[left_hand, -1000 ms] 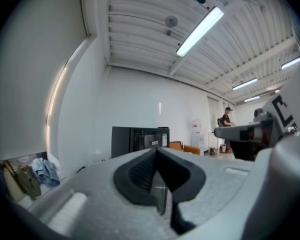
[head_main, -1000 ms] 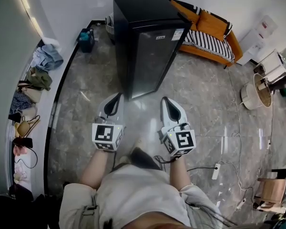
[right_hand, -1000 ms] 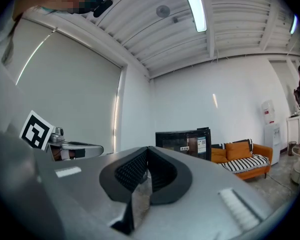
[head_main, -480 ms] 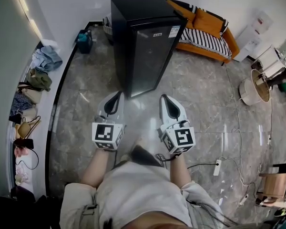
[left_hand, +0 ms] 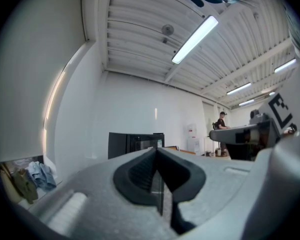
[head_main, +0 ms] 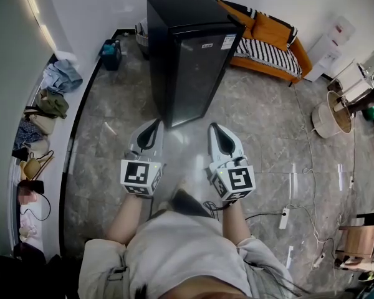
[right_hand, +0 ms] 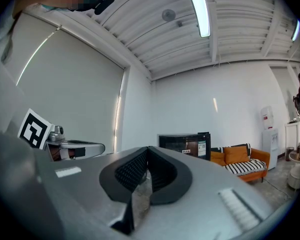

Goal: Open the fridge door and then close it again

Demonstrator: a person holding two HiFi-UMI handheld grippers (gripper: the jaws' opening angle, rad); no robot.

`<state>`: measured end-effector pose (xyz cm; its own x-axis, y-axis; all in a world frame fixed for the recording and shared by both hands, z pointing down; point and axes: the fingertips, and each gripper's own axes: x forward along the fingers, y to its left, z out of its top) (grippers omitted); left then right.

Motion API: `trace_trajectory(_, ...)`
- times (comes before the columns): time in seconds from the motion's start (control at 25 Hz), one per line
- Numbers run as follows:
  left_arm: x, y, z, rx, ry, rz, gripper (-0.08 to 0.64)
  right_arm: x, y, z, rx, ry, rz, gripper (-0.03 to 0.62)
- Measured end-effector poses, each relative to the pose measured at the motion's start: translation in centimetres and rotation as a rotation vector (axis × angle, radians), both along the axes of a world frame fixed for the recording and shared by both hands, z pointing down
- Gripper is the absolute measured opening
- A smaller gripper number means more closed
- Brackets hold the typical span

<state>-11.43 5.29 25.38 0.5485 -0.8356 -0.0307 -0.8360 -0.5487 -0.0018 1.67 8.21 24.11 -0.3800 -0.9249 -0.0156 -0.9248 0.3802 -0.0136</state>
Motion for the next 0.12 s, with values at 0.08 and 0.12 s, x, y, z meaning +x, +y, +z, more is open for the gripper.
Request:
trace_trajectory(0.08, -0.35, 0.47, -0.12, 0.002, 0.002, -0.001, 0.002, -0.5, 0.41, -0.14, -0.001, 0.003, -0.008, 0.003)
trace_trajectory(0.12, -0.54, 0.72, -0.16, 0.003, 0.003, -0.003, 0.002, -0.77, 0.62, -0.2, -0.001, 0.005, -0.012, 0.003)
